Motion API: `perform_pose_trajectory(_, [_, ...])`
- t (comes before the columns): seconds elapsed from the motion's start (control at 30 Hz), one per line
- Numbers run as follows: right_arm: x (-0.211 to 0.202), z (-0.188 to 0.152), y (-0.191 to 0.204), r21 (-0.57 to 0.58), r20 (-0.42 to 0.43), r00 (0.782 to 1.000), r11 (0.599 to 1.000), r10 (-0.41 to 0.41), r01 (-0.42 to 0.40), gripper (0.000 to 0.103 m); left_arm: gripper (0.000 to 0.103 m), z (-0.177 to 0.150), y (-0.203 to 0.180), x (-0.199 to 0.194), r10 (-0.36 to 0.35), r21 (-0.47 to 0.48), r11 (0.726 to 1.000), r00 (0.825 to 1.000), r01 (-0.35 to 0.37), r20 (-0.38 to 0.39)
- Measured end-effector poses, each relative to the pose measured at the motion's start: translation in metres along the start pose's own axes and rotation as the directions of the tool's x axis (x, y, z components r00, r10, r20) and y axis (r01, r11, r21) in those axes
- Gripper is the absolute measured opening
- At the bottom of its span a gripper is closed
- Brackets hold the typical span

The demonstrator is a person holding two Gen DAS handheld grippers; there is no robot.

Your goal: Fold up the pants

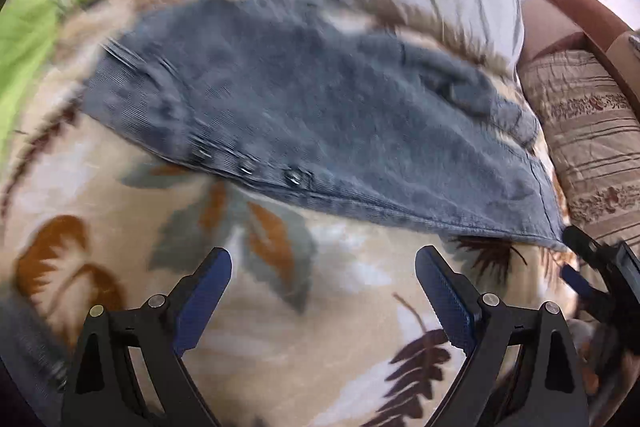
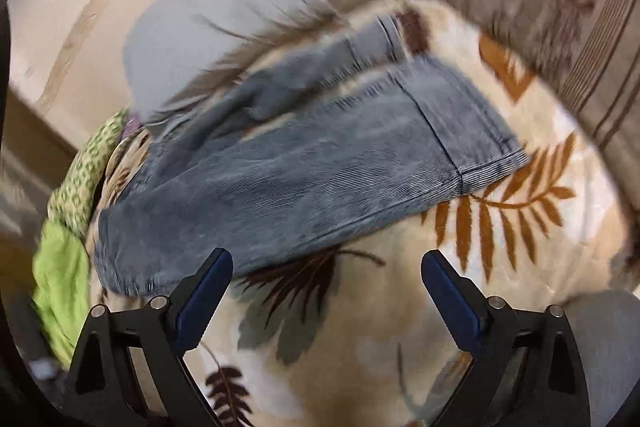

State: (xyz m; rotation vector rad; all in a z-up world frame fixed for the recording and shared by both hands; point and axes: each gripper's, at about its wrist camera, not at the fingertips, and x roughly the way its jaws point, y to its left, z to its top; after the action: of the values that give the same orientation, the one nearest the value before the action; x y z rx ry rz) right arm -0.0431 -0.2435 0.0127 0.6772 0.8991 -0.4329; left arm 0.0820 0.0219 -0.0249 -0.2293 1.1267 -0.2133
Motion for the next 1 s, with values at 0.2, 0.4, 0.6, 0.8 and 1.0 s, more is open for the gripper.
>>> perform_pose_trajectory(0.2, [0.032,0.037,-0.066,0.28,-0.089,0.996,0.96,0.003,0.022,0.089,0.086,0.053,0.041,0.037,-0.056,-0.162,0.986,0.993,0.038,-0.107])
perform_pose_trajectory(0.4, [0.035,0.054,-0.071,0.197,-0.012,0.995,0.975,-0.103,0.103,0.077,0.078,0.093,0.094,0.045,0.003,-0.291,0.956,0.999,-0.018,-0.05])
perform_pose_trajectory(0.6, [0.029,0.06,-0.067,0.126,0.058,0.968,0.963,-0.245,0.236,0.013,0.024,0.094,0.108,0.038,0.072,-0.301,0.952,0.997,-0.061,0.028])
perform_pose_trajectory(0.8, [-0.026,0.05,-0.043,0.018,0.181,0.957,0.974,-0.225,0.225,0.014,0.02,0.058,0.102,-0.025,0.153,-0.282,0.951,0.985,-0.124,0.083])
perform_pose_trajectory(1.0, [-0.021,0.024,-0.048,0.051,0.133,0.953,0.962,-0.273,0.268,0.069,0.029,0.025,0.112,-0.015,0.168,-0.281,0.945,0.986,-0.167,-0.022])
